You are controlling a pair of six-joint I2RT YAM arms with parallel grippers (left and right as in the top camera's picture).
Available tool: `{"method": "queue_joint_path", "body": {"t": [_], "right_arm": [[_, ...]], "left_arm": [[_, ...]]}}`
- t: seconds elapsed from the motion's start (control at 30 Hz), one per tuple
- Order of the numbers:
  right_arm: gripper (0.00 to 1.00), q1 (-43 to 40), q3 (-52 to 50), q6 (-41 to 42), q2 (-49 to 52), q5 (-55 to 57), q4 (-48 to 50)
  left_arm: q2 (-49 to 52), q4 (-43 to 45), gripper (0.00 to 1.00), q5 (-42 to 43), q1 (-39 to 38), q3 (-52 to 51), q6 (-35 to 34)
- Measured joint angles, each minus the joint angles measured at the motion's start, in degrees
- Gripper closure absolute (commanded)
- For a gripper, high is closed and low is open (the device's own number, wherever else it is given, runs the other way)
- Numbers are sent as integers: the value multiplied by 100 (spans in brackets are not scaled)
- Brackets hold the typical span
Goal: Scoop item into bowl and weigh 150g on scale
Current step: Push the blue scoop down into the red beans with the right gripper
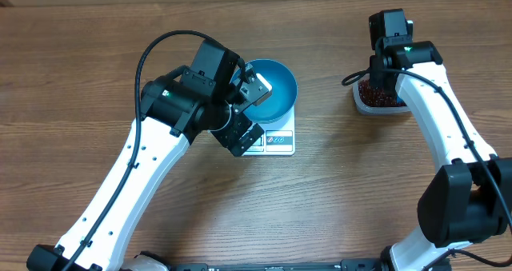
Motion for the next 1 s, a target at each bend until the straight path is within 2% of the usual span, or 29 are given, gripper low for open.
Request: {"method": "queue_joint_path", "body": {"t": [1.0], "right_arm": [[96, 0, 0, 0, 295, -289, 46]], "left_arm": [[0, 0, 1, 2, 0, 0, 0]]}}
